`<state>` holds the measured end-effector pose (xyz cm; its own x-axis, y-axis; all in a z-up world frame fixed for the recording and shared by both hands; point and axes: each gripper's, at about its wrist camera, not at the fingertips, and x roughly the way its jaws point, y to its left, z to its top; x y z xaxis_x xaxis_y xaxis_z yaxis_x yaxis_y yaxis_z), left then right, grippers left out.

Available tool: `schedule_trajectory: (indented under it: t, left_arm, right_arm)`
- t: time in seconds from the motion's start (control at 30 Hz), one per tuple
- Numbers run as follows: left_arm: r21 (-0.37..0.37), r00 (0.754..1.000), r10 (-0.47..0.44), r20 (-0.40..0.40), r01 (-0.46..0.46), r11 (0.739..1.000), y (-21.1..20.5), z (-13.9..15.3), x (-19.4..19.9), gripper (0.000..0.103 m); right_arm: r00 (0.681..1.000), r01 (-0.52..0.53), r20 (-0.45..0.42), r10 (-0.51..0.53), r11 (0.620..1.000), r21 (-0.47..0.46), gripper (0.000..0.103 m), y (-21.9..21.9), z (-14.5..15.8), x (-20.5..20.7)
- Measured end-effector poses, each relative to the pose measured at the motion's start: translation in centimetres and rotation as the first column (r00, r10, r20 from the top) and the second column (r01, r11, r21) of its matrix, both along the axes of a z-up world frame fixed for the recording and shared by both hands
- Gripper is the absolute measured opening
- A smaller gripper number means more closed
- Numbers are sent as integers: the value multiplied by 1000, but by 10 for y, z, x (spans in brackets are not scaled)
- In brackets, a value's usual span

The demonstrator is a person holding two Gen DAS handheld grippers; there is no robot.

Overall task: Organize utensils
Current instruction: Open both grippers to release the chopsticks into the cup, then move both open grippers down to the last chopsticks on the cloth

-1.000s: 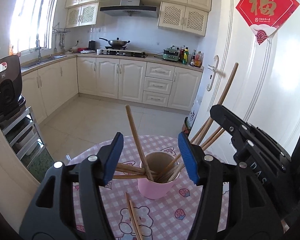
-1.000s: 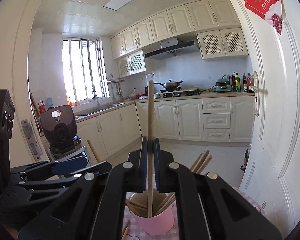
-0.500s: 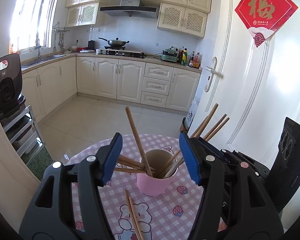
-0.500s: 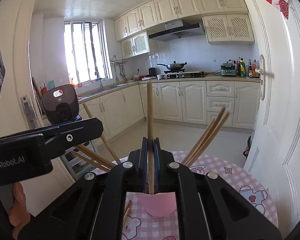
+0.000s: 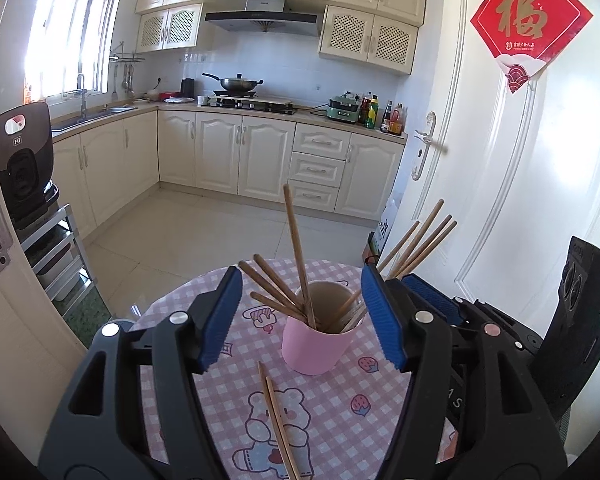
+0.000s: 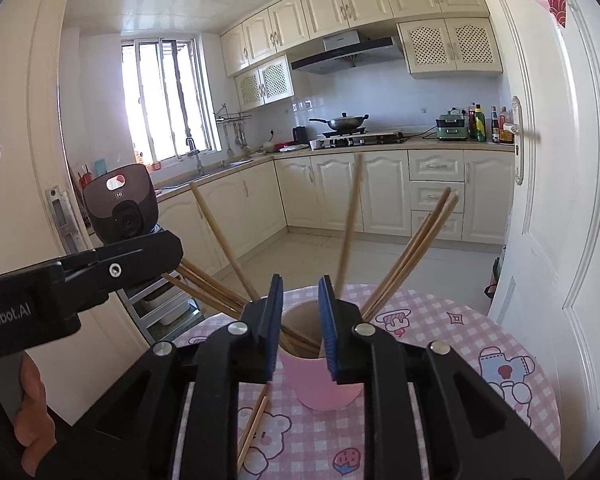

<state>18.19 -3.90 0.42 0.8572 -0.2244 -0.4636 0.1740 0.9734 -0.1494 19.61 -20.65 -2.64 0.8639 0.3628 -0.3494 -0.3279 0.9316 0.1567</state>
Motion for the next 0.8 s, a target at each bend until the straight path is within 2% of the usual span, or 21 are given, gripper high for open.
schedule_trajectory:
  t: [0.6, 0.8]
  left_arm:
    - [-15, 1000, 31, -5, -31, 999, 18, -10, -40, 67]
    - [-18, 999, 47, 14, -47, 999, 25, -19, -54, 68]
  right_arm:
    - [997, 40, 73, -38, 999, -26, 34, -1, 13, -60]
    - [993, 58, 108, -51, 996, -65, 37, 4, 10, -78]
